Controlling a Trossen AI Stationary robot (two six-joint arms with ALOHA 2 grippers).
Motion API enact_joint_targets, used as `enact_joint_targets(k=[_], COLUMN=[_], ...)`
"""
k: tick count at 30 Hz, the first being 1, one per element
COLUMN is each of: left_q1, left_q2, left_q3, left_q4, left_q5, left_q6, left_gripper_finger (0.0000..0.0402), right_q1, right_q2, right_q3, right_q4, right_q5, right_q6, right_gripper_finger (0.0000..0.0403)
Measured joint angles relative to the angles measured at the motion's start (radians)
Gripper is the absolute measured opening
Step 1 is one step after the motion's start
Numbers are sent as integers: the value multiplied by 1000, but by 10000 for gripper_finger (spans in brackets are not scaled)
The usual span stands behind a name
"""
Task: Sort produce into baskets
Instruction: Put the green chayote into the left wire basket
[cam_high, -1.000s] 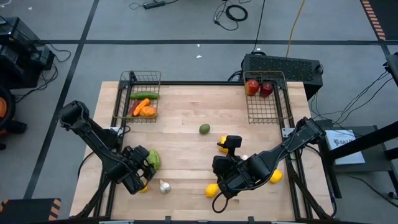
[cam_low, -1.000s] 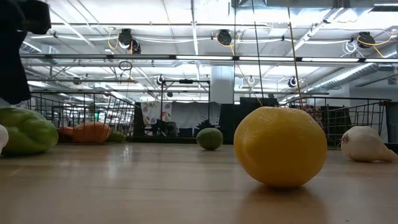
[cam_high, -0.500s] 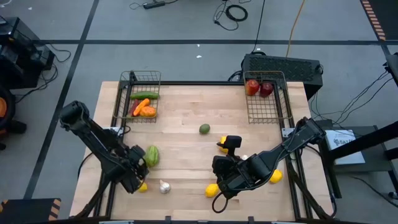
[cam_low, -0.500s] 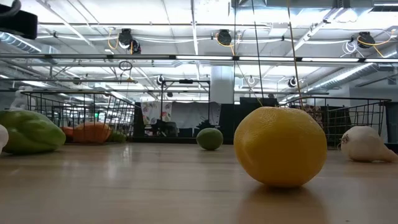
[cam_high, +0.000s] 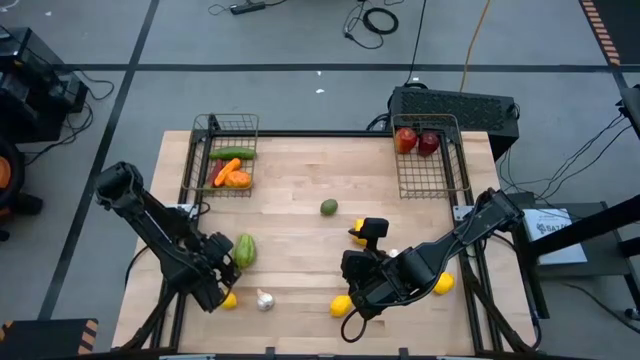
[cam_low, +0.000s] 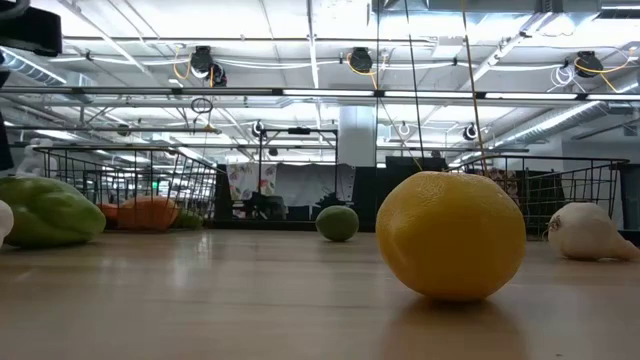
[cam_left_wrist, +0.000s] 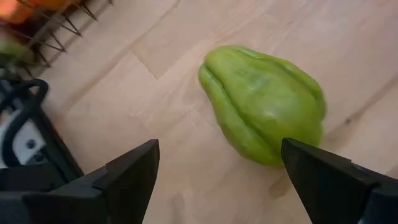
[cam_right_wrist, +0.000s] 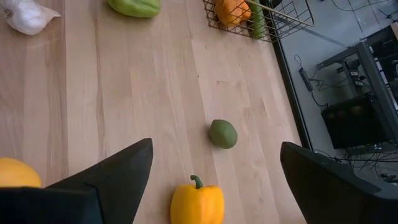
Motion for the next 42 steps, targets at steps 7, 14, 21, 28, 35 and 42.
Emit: enact_joint_targets(k=[7, 14, 21, 28, 35, 42], left_q1=[0, 45, 77, 136, 230, 268], left_q2=[0, 0, 1, 1, -1, -29], left_q3=[-4, -89, -114, -114, -112, -24], left_q4=[-81, -98, -1, 103, 125, 125], left_q5=[-17, 3, 5, -113, -282, -192], left_q6=[-1, -77, 19, 204, 347, 383], left_gripper_finger=[342, 342, 342, 342, 342, 342], right_q1=[0, 0, 0, 0, 0, 0], right_q2=[0, 0, 0, 0, 0, 0], right_q3=[0, 0, 0, 0, 0, 0], right_q4=[0, 0, 1, 1, 1, 0], right_q5=[0, 0, 0, 0, 0, -1], right_q6=[0, 0, 0, 0, 0, 0], right_gripper_finger=[343, 343, 343, 343, 343, 343])
